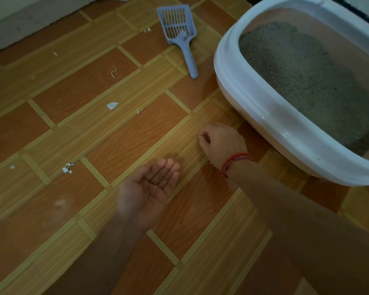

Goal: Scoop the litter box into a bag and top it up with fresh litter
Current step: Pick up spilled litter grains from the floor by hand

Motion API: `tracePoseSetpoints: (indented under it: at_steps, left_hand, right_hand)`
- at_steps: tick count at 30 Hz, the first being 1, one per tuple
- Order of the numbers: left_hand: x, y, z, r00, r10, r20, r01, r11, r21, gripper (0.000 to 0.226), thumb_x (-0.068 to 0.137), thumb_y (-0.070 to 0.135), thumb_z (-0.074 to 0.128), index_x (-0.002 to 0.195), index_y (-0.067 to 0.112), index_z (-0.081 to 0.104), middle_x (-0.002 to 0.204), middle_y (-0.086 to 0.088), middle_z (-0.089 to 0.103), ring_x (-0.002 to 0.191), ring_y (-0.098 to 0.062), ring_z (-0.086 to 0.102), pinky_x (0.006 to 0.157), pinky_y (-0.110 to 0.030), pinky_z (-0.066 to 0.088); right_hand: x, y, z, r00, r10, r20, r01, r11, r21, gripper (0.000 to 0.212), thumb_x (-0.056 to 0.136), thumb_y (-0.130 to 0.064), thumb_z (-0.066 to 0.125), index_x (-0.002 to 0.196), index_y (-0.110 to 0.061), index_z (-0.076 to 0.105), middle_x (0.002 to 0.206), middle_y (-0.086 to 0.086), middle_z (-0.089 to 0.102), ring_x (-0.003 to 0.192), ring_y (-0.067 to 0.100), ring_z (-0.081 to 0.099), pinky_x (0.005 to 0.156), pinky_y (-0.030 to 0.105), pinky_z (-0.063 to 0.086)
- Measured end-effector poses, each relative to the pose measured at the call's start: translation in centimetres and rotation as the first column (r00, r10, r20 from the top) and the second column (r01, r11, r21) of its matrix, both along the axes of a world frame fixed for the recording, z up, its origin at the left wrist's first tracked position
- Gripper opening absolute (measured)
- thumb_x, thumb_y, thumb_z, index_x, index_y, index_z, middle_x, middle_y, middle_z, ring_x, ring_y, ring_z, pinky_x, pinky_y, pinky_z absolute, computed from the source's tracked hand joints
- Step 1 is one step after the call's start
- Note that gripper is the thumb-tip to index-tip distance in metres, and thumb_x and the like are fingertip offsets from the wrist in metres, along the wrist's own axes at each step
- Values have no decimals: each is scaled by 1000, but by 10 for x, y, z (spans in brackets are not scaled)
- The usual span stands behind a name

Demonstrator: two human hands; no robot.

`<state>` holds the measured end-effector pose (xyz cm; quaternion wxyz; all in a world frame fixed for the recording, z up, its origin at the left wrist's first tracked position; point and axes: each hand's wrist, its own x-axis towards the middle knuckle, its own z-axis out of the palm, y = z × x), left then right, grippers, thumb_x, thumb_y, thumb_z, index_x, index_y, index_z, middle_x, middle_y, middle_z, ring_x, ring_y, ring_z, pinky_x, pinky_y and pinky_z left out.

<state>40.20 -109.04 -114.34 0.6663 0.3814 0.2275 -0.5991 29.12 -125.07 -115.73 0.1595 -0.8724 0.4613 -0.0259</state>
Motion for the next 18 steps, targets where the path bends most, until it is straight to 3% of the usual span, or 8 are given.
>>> tracePoseSetpoints:
  at_steps: [5, 14, 16, 18]
  left_hand:
    - [-1, 1, 0, 1000, -9, 6, 9, 1000, -9, 33, 99, 16, 42, 94, -5, 67, 99, -20, 73, 100, -33, 71, 86, -44, 57]
    - [-12, 0, -6, 997, -75, -11, 75, 996, -54, 35, 100, 18, 41, 98, -6, 66, 103, -21, 71, 102, -30, 70, 89, -40, 57]
    - [-18, 0, -7, 993, -117, -9, 116, 991, -70, 35, 98, 19, 41, 98, -5, 67, 101, -19, 71, 100, -28, 70, 89, -37, 56]
    - [-24, 0, -6, 986, -167, 15, 168, 984, -65, 35, 94, 19, 43, 86, -2, 71, 90, -16, 70, 86, -24, 71, 81, -33, 56]
  right_hand:
    - [1, 0, 3, 998, 25, -49, -24, 999, 25, 20, 97, -28, 43, 93, -20, 61, 93, -2, 59, 81, 20, 58, 63, 29, 42]
    - [-14, 56, 36, 967, -20, 255, -46, 968, 247, 9, 89, -31, 54, 85, -27, 61, 73, -13, 53, 68, 5, 51, 60, 25, 41]
    - [-14, 73, 41, 960, -22, 280, -62, 956, 288, 8, 88, -32, 55, 86, -27, 61, 77, -13, 56, 73, 7, 54, 64, 30, 47]
    - [-14, 84, 40, 959, -11, 284, -76, 954, 291, 6, 88, -29, 57, 88, -27, 62, 84, -11, 59, 78, 11, 57, 69, 33, 50]
